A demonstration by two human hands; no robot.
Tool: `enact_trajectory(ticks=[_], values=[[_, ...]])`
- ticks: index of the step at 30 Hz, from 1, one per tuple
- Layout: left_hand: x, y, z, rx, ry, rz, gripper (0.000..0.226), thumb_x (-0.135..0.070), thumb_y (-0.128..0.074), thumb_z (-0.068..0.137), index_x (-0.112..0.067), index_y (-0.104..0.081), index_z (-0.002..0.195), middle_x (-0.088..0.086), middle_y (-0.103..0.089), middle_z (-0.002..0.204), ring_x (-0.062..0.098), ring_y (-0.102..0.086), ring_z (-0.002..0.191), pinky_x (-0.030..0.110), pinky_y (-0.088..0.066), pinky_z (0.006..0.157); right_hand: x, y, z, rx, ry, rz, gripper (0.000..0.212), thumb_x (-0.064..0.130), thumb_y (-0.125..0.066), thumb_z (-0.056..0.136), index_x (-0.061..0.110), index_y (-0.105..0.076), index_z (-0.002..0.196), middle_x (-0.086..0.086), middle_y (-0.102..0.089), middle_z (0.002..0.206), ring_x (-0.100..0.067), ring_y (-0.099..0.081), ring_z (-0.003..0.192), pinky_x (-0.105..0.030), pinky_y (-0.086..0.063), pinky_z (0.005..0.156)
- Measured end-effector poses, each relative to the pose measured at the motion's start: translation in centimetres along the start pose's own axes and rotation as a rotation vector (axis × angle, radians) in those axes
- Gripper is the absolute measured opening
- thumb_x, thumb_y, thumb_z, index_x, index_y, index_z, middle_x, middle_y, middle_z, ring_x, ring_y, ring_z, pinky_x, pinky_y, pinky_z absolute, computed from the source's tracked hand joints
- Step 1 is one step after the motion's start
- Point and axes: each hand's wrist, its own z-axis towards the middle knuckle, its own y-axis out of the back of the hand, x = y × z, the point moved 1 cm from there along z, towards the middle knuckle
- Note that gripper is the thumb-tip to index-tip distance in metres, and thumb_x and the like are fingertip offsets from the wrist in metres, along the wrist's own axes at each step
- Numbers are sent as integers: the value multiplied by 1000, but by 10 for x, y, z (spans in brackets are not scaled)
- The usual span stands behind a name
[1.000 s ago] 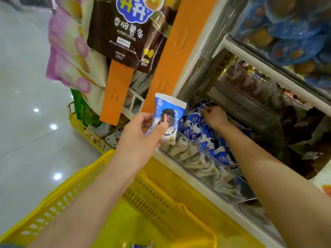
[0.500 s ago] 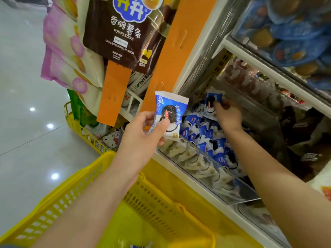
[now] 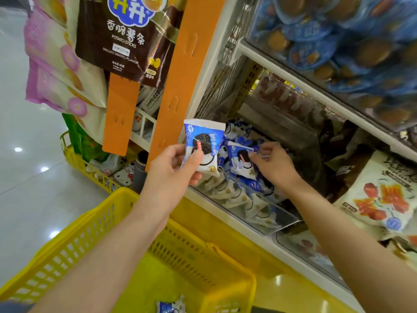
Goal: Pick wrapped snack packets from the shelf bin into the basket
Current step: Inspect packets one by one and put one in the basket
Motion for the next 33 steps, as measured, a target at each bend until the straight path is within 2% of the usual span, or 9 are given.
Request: enact_trajectory(ticks=[2, 5, 9, 12, 17, 21, 25, 27, 33], values=[[0, -1, -1, 16, -5, 8, 17, -28, -59, 86, -20, -60, 102, -1, -69, 90, 0, -62, 60, 11, -49, 54, 13, 6, -12, -53, 160, 74, 32, 40, -51, 92, 20, -54, 115, 11, -58, 98, -9, -58, 92, -27, -50, 78], [1, -4, 1, 53, -53, 56, 8, -29, -61, 84, -28, -60, 92, -6, -69, 88, 0, -65, 68, 11, -49, 55, 35, 2, -37, 226, 231, 238, 24, 48, -44, 92, 32, -61, 92, 12, -67, 92, 0, -64, 78, -14, -49, 62], [5, -14, 9, 120, -130, 222, 17, -29, -59, 87, -23, -61, 102, -8, -68, 94, 5, -65, 85, 24, -55, 73, 44, -2, -51, 381, 161, 334, 27, 33, -55, 90, 9, -66, 92, -4, -73, 84, -6, -67, 72, -15, -52, 58], [2, -19, 17, 149, -312, 507, 27, -31, -52, 92, -22, -55, 117, -15, -58, 101, -5, -55, 90, 5, -43, 74, 44, 7, -36, 312, 30, 413, 28, 30, -57, 90, 3, -66, 93, -6, -73, 80, -7, -67, 65, -14, -51, 55], [3, -23, 27, 184, -557, 993, 34, -29, -40, 96, -21, -45, 129, -5, -51, 121, 12, -43, 113, 27, -32, 97, 36, 15, 31, -6, -188, 505, 26, 33, -56, 91, 10, -58, 103, 1, -62, 78, -5, -61, 63, -14, -52, 55], [11, -25, 28, 242, -595, 1232, 36, -35, -26, 97, -23, -57, 112, -6, -61, 108, 14, -51, 103, 26, -22, 98, 32, -7, 82, 2, -242, 413, 38, 37, -50, 94, 10, -48, 121, -2, -64, 96, -3, -57, 58, -10, -52, 60], [12, -22, 27, 259, -625, 1277, 46, -36, -23, 95, -20, -65, 96, -4, -66, 90, 15, -56, 88, 32, -33, 97, 33, -35, 117, 37, -98, 165, 22, 32, -45, 97, 12, -48, 89, -1, -61, 82, -6, -51, 55, -8, -46, 50], [15, -22, 28, 238, -649, 1289, 44, -34, -26, 95, -19, -67, 91, -4, -66, 84, 16, -57, 83, 34, -35, 95, 32, -45, 129, 111, -95, 74, 23, 30, -49, 95, 12, -47, 80, -8, -65, 96, -10, -56, 57, -16, -53, 60], [20, -25, 32, 207, -679, 1275, 42, -34, -28, 95, -19, -67, 86, -5, -66, 80, 14, -56, 78, 31, -30, 91, 31, -59, 141, 268, -180, -43, 42, 25, -60, 90, 3, -47, 123, -7, -60, 66, -12, -59, 42, -14, -41, 32]])
